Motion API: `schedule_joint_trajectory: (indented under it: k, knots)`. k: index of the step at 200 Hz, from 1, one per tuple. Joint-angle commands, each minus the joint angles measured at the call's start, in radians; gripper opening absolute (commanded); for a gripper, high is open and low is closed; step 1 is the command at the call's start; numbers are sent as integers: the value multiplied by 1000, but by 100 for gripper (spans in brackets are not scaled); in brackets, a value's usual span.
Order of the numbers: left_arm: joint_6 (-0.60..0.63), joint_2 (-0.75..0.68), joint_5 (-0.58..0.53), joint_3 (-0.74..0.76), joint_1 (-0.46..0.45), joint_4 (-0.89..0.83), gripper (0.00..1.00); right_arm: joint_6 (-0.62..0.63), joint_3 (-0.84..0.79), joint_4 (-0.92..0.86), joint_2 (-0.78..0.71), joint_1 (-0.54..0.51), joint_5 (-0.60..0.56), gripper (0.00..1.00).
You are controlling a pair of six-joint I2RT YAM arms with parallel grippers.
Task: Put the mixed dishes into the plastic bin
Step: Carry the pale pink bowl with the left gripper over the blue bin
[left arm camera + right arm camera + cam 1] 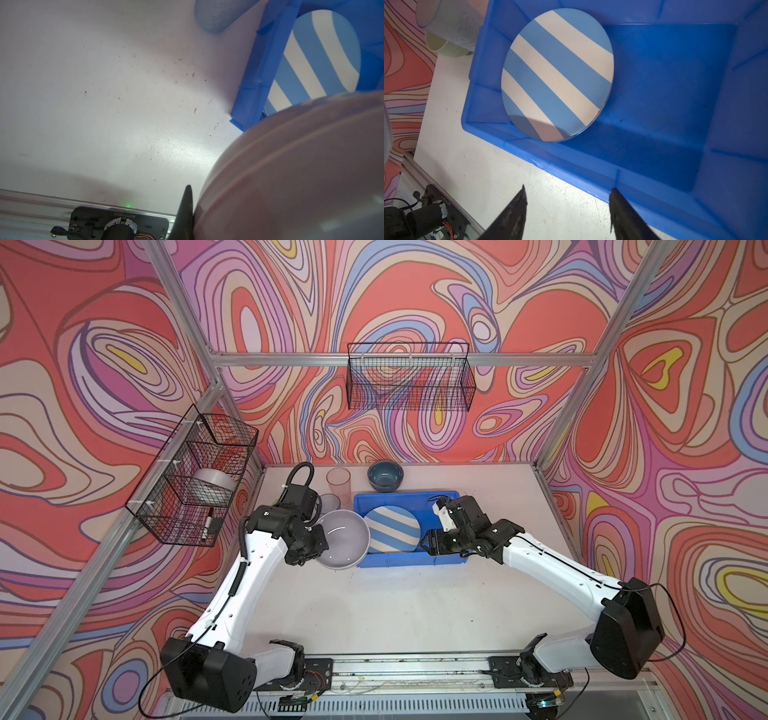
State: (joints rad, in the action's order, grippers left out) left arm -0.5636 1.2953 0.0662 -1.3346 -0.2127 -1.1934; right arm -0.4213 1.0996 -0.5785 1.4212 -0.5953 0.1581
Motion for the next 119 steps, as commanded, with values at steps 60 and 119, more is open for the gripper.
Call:
schedule_joint_trajectory:
  k: [60,119]
  knots:
    - [158,366,115,-384,-90,23,0,-47,2,-37,-50,2,-77,65]
    - [233,630,82,-643,-158,-26,0,-65,-15,-33,-80,2,-105,65]
